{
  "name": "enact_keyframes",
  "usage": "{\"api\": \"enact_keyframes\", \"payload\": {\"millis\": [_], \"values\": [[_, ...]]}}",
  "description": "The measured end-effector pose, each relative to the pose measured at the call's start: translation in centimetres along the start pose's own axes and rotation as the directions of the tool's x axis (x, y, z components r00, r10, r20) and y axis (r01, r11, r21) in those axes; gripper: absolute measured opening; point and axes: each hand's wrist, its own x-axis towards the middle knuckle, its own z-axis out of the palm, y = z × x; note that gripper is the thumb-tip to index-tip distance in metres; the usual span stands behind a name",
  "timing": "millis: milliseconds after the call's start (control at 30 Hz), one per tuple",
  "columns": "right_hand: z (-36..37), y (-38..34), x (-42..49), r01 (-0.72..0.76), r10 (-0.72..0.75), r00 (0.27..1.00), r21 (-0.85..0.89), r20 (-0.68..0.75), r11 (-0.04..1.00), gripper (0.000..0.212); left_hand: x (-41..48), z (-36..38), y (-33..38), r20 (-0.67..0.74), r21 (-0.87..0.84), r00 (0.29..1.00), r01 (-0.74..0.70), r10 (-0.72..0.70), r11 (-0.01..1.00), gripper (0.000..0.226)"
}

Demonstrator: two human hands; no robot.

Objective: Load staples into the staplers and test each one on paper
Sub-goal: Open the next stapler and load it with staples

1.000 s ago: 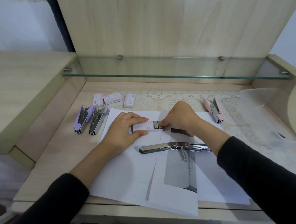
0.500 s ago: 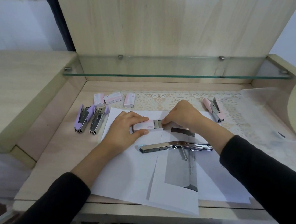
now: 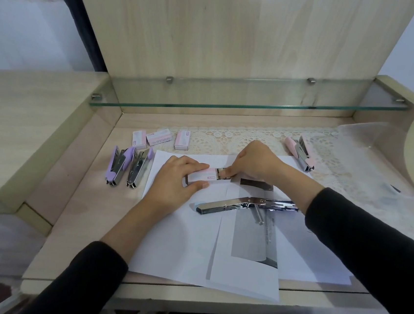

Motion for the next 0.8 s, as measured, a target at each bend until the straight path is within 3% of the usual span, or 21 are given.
{"api": "enact_keyframes", "payload": {"millis": [267,400,567,800], "values": [[-0.85,-0.15,-0.22,-0.032,0.027,0.997,0.07,0.079,0.997,0.027,-0.02,0.0,-0.03,-0.004,-0.005,1.0,-0.005,0.005,1.0,0.036],[-0.81,-0.2,-0.33,-0.042,0.034,0.997,0.111,0.07,0.993,0.006,-0.01,0.01,-0.07,-0.011,0.005,1.0,-0.012,0.012,1.0,0.035],[-0.62,0.01,-0.16,0.01,-0.01,1.0,-0.011,0.016,1.0,0.026,-0.07,-0.01,-0.09,-0.008,-0.003,1.0,-0.004,0.004,1.0,0.035],[-0.1,-0.29,0.19,0.005,-0.01,0.999,-0.122,-0.037,0.993,0.017,-0.02,0.06,-0.06,-0.007,-0.009,1.0,0.005,-0.005,1.0,0.036]]}}
